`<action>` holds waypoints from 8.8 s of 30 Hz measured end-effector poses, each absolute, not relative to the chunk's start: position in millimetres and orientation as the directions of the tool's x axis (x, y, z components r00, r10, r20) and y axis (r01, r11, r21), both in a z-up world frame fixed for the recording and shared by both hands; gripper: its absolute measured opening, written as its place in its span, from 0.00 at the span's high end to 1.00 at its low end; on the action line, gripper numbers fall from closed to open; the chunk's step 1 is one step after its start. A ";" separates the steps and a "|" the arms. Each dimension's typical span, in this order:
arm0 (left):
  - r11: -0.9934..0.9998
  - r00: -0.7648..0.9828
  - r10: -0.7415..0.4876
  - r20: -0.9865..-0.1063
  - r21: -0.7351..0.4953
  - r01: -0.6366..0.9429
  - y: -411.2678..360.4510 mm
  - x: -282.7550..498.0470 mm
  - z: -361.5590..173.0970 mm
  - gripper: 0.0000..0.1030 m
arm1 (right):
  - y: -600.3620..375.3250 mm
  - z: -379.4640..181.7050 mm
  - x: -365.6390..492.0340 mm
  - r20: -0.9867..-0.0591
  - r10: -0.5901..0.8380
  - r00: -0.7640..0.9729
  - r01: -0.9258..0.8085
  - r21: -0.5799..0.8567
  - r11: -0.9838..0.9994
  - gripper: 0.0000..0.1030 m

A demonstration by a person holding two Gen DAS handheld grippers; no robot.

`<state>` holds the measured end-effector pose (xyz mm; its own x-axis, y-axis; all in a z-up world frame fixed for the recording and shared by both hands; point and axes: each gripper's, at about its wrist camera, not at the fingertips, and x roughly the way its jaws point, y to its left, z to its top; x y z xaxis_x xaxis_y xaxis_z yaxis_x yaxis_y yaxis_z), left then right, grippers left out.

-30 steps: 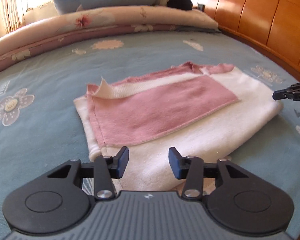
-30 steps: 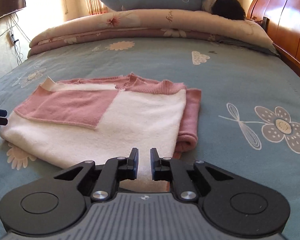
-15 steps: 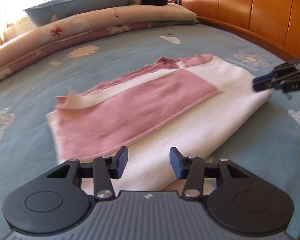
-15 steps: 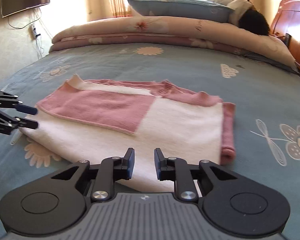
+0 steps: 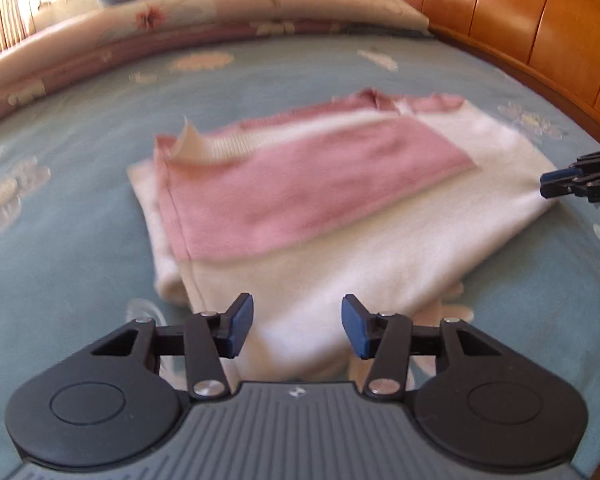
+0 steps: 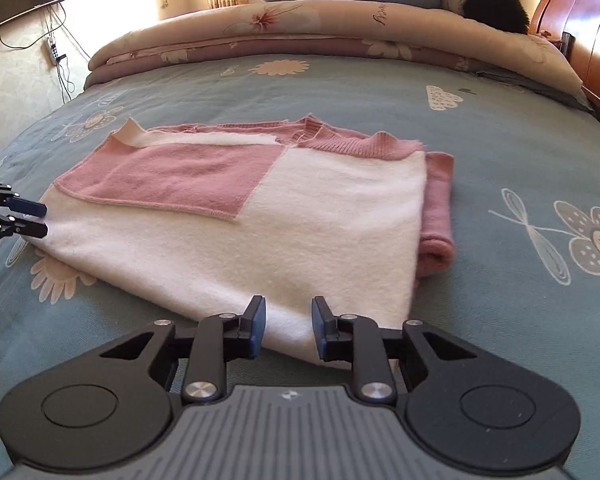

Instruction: Fold clothes

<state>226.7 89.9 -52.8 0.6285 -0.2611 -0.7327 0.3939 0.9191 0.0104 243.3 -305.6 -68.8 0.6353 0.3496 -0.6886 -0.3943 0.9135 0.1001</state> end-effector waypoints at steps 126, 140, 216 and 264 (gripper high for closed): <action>0.173 0.761 -0.068 -0.645 0.744 0.645 11.2 9.0 -82.3 0.92 | -235.3 -70.5 20.7 -0.717 0.031 0.696 -0.687 -0.653 0.319 0.86; 0.456 0.608 -0.202 -0.768 0.476 0.752 25.1 24.4 -20.2 0.76 | -249.1 -15.2 11.1 -0.796 0.233 0.559 -0.775 -0.401 0.488 0.60; 0.964 0.546 -0.265 -0.795 -0.211 0.161 82.0 219.3 -27.8 0.24 | -324.0 -56.4 149.6 -0.690 0.348 0.635 -0.106 0.369 0.923 0.21; 0.927 0.541 -0.371 -0.755 -0.267 0.263 30.4 253.6 60.1 0.17 | -256.2 -81.2 86.0 -0.589 0.272 0.761 -0.250 0.121 0.961 0.03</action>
